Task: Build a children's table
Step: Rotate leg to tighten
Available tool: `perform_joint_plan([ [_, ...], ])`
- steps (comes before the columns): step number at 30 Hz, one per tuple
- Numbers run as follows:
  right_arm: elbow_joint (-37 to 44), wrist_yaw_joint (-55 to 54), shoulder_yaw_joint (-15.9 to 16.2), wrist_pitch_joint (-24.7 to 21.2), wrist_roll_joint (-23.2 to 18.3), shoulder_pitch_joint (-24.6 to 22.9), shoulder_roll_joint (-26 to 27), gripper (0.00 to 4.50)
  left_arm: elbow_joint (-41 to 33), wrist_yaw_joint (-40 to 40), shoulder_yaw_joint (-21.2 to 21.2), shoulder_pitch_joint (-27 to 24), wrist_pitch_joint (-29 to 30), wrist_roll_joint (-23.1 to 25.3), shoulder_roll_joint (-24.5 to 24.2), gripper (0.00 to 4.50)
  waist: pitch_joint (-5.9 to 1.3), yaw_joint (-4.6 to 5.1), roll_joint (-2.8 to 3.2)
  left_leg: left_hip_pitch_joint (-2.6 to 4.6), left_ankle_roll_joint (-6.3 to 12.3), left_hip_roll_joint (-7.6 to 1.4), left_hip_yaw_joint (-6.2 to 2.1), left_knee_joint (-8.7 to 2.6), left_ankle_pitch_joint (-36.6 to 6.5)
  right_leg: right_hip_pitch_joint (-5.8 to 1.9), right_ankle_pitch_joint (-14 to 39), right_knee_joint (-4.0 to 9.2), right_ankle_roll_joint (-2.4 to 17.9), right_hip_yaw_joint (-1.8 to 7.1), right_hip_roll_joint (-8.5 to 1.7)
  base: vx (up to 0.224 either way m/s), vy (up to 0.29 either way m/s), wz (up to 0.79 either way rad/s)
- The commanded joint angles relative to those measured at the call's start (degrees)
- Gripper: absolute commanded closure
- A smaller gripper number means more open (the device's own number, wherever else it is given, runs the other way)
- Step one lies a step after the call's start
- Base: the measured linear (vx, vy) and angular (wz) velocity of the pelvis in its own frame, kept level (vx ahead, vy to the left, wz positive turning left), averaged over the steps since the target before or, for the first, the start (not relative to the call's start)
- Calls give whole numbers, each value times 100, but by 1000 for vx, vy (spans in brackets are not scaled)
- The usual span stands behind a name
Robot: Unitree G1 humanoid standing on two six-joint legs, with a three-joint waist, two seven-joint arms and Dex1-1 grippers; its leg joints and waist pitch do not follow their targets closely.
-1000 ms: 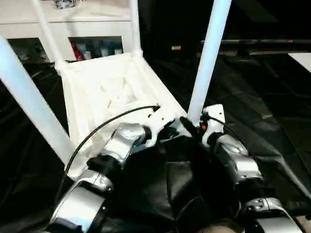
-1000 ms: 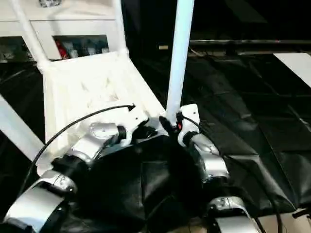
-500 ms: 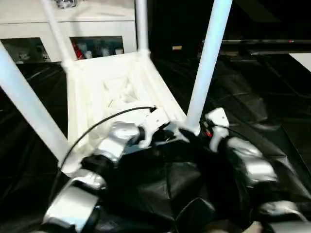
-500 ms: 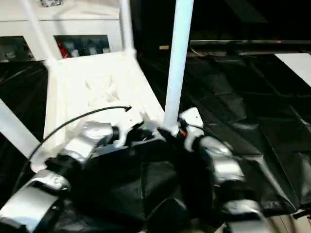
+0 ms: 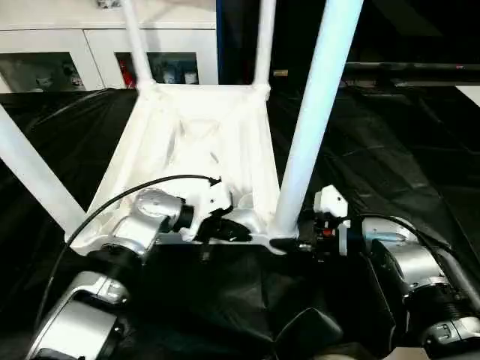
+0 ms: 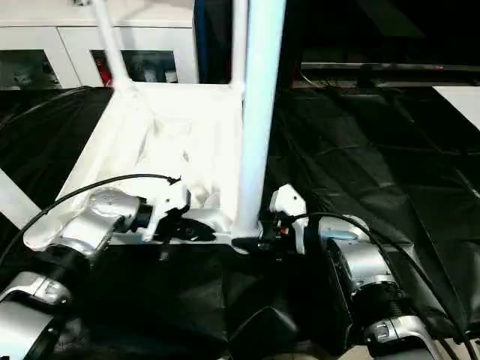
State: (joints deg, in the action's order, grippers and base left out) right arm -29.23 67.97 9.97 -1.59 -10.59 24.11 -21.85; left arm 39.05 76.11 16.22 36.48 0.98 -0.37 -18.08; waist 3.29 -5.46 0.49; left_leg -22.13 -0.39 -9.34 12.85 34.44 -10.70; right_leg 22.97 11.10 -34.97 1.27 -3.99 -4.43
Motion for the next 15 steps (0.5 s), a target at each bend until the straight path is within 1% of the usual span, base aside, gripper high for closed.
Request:
perform_joint_plan([
  [1, 71, 16, 93, -49, 58, -28, -4, 106, -269, 214, 34, 7, -19, -229, 52, 450, -377, -2, -77, 144, 316, -494, -266, -407, -1032, -241, 1246, 434, 1299, 324, -551, 0, 0, 0],
  [2, 88, 27, 99, -67, 34, -35, -7, 106, -286, 210, 28, -4, -30, -232, 60, 450, -376, -1, -78, 141, 321, -491, -265, -405, -1020, -242, 1235, 434, 1297, 325, -552, 0, 0, 0],
  [3, 95, 40, 96, -78, 10, -39, -5, 118, -298, 212, 21, -11, -29, -238, 69, 450, -380, -3, -68, 147, 321, -498, -268, -406, -999, -241, 1203, 431, 1302, 324, -553, 0, 0, 0],
  [6, 92, 56, 81, -63, -13, -51, 2, 152, -327, 196, 15, -30, -34, -245, 91, 450, -384, -4, -71, 144, 347, -491, -261, -396, -958, -241, 1099, 420, 1321, 324, -545, 0, 0, 0],
  [9, 85, 42, 68, -52, -6, -72, 13, 163, -321, 111, -1, -36, -66, -220, 113, 450, -384, -7, -64, 147, 347, -494, -263, -397, -960, -242, 1112, 422, 1315, 321, -544, 0, 0, 0],
  [12, 64, -182, 15, -58, 42, -140, 80, 177, -215, -276, -55, -15, -134, -114, 221, 450, -380, -7, -67, 152, 330, -493, -261, -396, -992, -238, 1142, 434, 1304, 327, -545, 0, 0, 0],
  [13, 2, -374, -12, -46, 100, -148, 125, 178, -158, -453, -66, 3, -134, -60, 278, 450, -380, -6, -80, 150, 321, -491, -262, -397, -1001, -239, 1160, 432, 1302, 327, -544, 0, 0, 0],
  [14, -95, -645, -52, -20, 180, -150, 188, 178, -66, -734, -78, 41, -128, 31, 359, 450, -374, 7, -97, 145, 299, -488, -267, -402, -1024, -235, 1252, 442, 1274, 329, -547, 0, 0, 0],
  [15, -202, -946, -97, -3, 263, -135, 260, 180, 31, -1017, -107, 90, -100, 100, 449, 450, -357, 21, -91, 156, 253, -480, -279, -412, -1140, -233, 1481, 479, 1235, 327, -560, 0, 0, 0],
])
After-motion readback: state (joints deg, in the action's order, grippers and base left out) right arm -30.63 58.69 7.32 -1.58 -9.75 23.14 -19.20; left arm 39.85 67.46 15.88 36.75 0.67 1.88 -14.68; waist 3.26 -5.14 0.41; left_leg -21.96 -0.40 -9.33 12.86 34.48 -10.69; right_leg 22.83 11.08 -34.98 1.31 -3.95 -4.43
